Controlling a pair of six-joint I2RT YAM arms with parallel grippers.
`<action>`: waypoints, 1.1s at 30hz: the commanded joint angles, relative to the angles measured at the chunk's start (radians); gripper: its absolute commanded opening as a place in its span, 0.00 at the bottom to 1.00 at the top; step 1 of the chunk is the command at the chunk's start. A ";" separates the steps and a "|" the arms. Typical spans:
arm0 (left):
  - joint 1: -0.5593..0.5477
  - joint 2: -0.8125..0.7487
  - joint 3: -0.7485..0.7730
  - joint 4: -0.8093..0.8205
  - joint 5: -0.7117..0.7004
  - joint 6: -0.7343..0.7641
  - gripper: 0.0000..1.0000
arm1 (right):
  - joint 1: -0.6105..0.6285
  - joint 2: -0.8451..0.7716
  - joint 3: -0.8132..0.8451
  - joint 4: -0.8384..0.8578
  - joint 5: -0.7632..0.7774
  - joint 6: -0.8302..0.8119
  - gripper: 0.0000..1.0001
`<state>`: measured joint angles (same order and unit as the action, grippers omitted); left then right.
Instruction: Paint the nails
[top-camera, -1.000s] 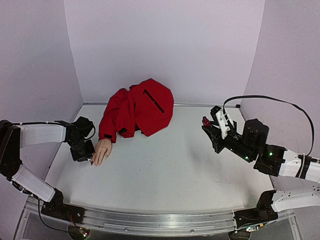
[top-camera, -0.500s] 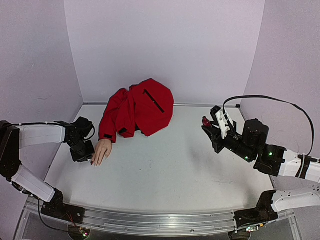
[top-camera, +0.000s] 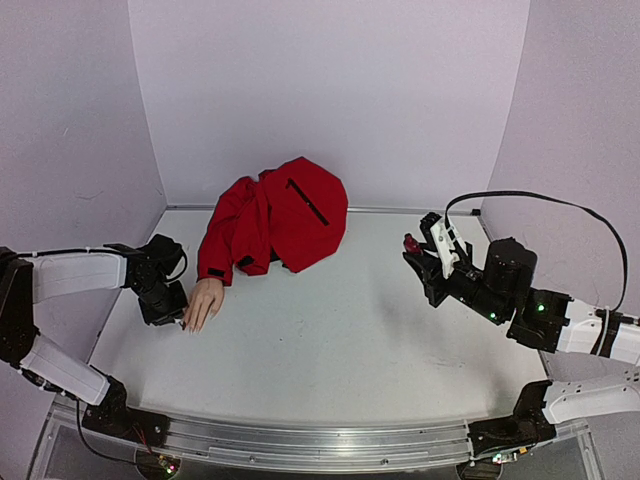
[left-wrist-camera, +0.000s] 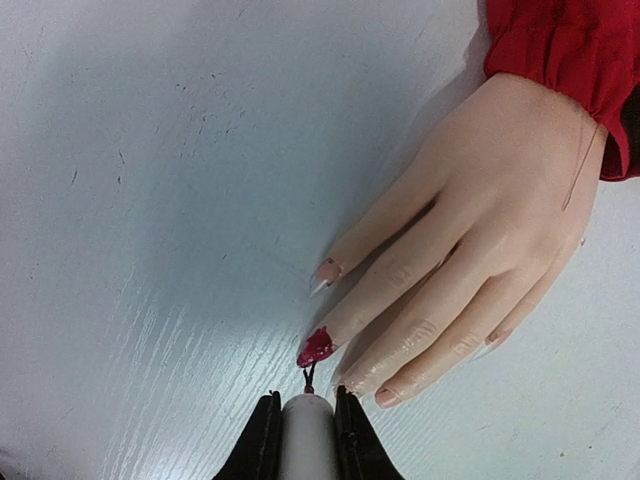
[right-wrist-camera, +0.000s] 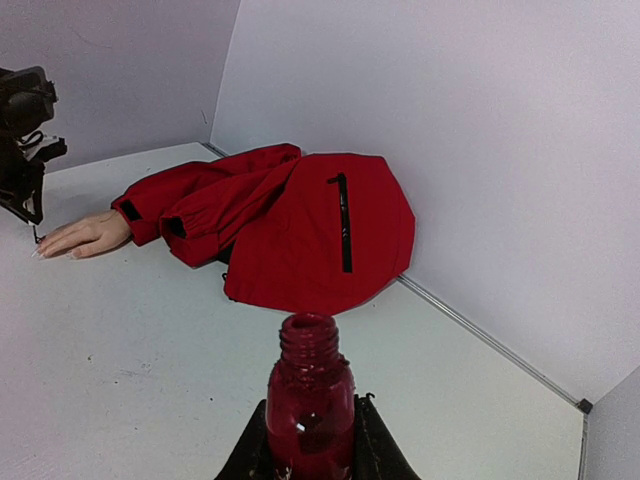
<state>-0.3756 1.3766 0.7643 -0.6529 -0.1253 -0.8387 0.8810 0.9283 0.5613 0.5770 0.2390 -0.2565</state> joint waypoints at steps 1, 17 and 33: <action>0.006 -0.054 0.005 0.006 -0.009 -0.013 0.00 | -0.006 -0.010 0.012 0.077 -0.004 0.017 0.00; 0.006 -0.036 0.075 -0.009 -0.038 0.006 0.00 | -0.006 -0.019 0.010 0.077 -0.003 0.019 0.00; 0.006 -0.426 0.137 -0.012 0.101 0.219 0.00 | -0.006 0.005 0.072 0.022 -0.099 0.035 0.00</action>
<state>-0.3756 1.0359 0.8364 -0.7063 -0.0959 -0.7387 0.8795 0.9264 0.5644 0.5674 0.1864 -0.2535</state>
